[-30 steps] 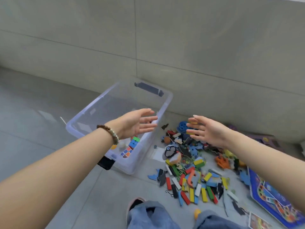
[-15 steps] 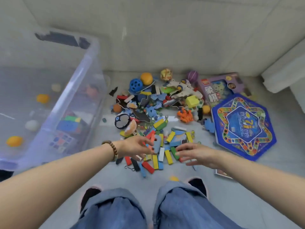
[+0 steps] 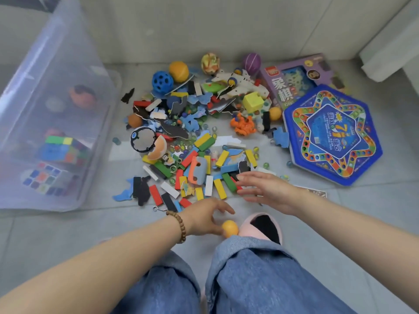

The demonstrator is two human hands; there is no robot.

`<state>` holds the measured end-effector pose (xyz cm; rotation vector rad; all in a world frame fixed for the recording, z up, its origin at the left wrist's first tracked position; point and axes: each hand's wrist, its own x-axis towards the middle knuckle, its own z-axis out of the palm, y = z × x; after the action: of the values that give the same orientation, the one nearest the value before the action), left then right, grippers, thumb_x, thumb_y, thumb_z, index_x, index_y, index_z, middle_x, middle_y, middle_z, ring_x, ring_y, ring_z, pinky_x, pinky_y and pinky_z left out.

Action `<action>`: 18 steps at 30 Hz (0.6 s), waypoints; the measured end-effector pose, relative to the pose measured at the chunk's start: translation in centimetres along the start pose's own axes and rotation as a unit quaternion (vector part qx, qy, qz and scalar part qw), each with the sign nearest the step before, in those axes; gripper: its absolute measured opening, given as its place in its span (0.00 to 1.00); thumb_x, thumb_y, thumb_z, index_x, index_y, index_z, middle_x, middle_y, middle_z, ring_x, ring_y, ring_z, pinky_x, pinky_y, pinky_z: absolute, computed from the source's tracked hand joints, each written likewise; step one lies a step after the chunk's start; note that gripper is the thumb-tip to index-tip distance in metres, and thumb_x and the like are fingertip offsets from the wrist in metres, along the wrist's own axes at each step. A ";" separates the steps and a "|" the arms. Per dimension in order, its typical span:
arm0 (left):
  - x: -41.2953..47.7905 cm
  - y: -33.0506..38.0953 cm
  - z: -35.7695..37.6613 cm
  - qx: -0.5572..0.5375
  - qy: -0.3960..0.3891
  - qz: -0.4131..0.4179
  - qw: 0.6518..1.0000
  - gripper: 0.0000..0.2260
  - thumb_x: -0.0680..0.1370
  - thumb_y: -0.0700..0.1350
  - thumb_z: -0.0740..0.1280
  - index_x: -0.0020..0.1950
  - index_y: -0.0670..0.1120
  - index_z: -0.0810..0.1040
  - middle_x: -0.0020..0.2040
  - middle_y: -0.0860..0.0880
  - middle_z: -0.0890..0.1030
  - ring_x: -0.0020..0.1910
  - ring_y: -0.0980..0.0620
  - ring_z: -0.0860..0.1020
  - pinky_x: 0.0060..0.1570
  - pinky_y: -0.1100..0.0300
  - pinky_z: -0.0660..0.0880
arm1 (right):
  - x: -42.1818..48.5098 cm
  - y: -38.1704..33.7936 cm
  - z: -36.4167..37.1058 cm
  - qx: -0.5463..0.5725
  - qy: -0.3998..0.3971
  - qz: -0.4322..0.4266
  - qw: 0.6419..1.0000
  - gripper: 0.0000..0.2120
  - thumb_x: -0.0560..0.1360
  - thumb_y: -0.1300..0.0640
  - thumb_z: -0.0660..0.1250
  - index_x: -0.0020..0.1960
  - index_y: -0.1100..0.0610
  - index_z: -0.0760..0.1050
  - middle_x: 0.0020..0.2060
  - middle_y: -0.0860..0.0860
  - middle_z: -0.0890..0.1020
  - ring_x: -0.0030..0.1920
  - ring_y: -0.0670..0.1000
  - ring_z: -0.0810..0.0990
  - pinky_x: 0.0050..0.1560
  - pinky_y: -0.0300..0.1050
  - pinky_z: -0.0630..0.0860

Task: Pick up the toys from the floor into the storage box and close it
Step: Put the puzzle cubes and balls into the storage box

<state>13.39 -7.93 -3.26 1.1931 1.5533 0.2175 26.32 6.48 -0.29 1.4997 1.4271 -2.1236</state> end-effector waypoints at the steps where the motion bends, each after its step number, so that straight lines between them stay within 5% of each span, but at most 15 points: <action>1: 0.2 0.3 0.3 0.007 -0.002 0.002 1.000 0.22 0.72 0.45 0.72 0.65 0.54 0.73 0.61 0.50 0.72 0.50 0.50 0.80 0.54 0.54 0.76 | -0.1 0.3 -0.2 0.007 0.005 -0.001 1.000 0.07 0.75 0.53 0.67 0.52 0.52 0.76 0.55 0.52 0.80 0.57 0.53 0.79 0.61 0.48 0.74; 9: 1.2 0.8 1.4 0.110 0.035 0.021 0.993 0.19 0.74 0.48 0.70 0.64 0.51 0.71 0.58 0.48 0.74 0.51 0.50 0.76 0.50 0.58 0.74 | -0.8 1.2 -1.6 0.051 0.016 -0.011 0.999 0.08 0.75 0.54 0.66 0.54 0.53 0.76 0.51 0.50 0.82 0.51 0.49 0.81 0.55 0.45 0.76; 14: 1.5 2.2 -5.3 -0.088 0.180 -0.014 0.980 0.18 0.73 0.50 0.71 0.57 0.49 0.68 0.54 0.50 0.76 0.46 0.52 0.78 0.41 0.60 0.76 | 0.7 -1.6 -3.6 0.066 0.095 -0.065 0.991 0.12 0.75 0.57 0.67 0.58 0.56 0.75 0.52 0.53 0.80 0.50 0.51 0.80 0.52 0.44 0.76; 18: 1.6 4.0 -12.5 -0.242 0.228 0.007 0.943 0.20 0.73 0.47 0.71 0.62 0.49 0.68 0.56 0.49 0.75 0.47 0.51 0.81 0.42 0.60 0.80 | 2.6 -5.2 -5.4 -0.012 0.196 -0.122 0.973 0.19 0.74 0.58 0.69 0.63 0.56 0.71 0.61 0.54 0.74 0.60 0.54 0.75 0.54 0.47 0.75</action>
<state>5.56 0.70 3.09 0.7895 1.7471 0.8849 25.30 14.29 0.52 1.9016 1.8442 -2.0022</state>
